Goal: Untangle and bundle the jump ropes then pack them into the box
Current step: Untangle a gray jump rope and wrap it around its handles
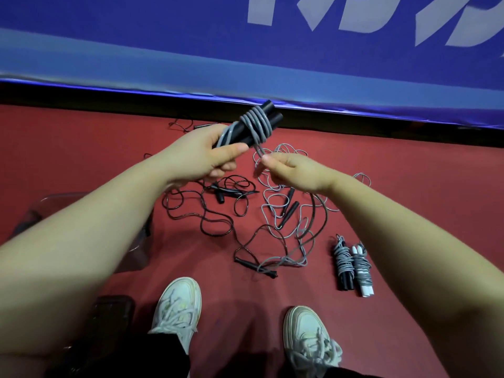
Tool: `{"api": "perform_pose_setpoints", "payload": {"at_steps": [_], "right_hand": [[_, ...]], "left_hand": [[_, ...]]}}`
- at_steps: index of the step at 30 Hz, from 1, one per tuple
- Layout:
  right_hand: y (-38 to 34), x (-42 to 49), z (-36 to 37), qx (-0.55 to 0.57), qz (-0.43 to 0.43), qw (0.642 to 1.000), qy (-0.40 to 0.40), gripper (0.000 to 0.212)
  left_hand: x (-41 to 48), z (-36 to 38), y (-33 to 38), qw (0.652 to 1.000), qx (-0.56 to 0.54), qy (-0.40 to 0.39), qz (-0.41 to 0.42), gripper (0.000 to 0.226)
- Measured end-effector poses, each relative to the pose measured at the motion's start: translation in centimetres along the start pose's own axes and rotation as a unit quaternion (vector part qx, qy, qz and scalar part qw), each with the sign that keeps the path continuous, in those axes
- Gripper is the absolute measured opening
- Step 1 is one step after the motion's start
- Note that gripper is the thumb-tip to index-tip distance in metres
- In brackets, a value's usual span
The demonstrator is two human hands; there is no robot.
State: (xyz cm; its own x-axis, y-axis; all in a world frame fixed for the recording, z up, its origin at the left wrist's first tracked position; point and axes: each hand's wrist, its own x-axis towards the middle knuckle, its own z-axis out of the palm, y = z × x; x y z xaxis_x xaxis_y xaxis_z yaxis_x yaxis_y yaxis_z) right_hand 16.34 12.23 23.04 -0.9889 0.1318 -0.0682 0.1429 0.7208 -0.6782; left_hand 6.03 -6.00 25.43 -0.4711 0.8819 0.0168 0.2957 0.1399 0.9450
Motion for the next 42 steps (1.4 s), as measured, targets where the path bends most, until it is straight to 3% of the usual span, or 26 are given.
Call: {"api": "perform_pose_setpoints", "payload": {"at_steps": [3, 7, 16, 20, 23, 25, 29, 32, 38, 42], "right_hand": [[-0.6, 0.4, 1.0, -0.053, -0.018, 0.998, 0.001, 0.036], [-1.1, 1.1, 2.2, 0.045, 0.011, 0.999, -0.001, 0.032], [-1.6, 0.9, 3.7, 0.088, 0.093, 0.992, -0.017, 0.036], [-1.9, 1.2, 4.0, -0.048, 0.09, 0.994, 0.039, 0.034], [-1.6, 1.2, 4.3, -0.156, 0.095, 0.976, 0.116, 0.032], [-1.6, 1.2, 4.1, -0.178, 0.098, 0.973, 0.108, 0.031], [-2.0, 1.6, 3.6, -0.114, 0.126, 0.983, 0.07, 0.032], [-2.4, 1.9, 3.1, -0.093, 0.123, 0.982, 0.108, 0.037], [-3.9, 1.3, -0.1, -0.36, 0.026, 0.928, 0.095, 0.032], [-4.1, 1.3, -2.0, -0.461, -0.059, 0.882, 0.077, 0.025]], "left_hand": [[0.3, -0.2, -0.5, 0.999, -0.033, 0.032, -0.014, 0.014], [0.5, -0.6, -1.2, 0.996, -0.026, 0.078, -0.034, 0.013], [1.2, -1.1, -3.6, 0.985, 0.046, 0.141, -0.093, 0.019], [1.7, -1.2, -4.1, 0.977, 0.071, 0.175, -0.104, 0.01], [2.0, -1.8, -4.3, 0.969, 0.086, 0.203, -0.109, 0.019], [2.2, -1.9, -4.4, 0.957, 0.158, 0.211, -0.117, 0.026], [2.9, -1.5, -4.6, 0.909, 0.325, 0.221, -0.142, 0.04], [3.3, -1.0, -4.4, 0.887, 0.39, 0.198, -0.149, 0.042], [3.3, 0.3, -4.5, 0.855, 0.495, 0.076, -0.133, 0.037], [2.8, 0.4, -5.0, 0.857, 0.503, -0.031, -0.106, 0.034]]}}
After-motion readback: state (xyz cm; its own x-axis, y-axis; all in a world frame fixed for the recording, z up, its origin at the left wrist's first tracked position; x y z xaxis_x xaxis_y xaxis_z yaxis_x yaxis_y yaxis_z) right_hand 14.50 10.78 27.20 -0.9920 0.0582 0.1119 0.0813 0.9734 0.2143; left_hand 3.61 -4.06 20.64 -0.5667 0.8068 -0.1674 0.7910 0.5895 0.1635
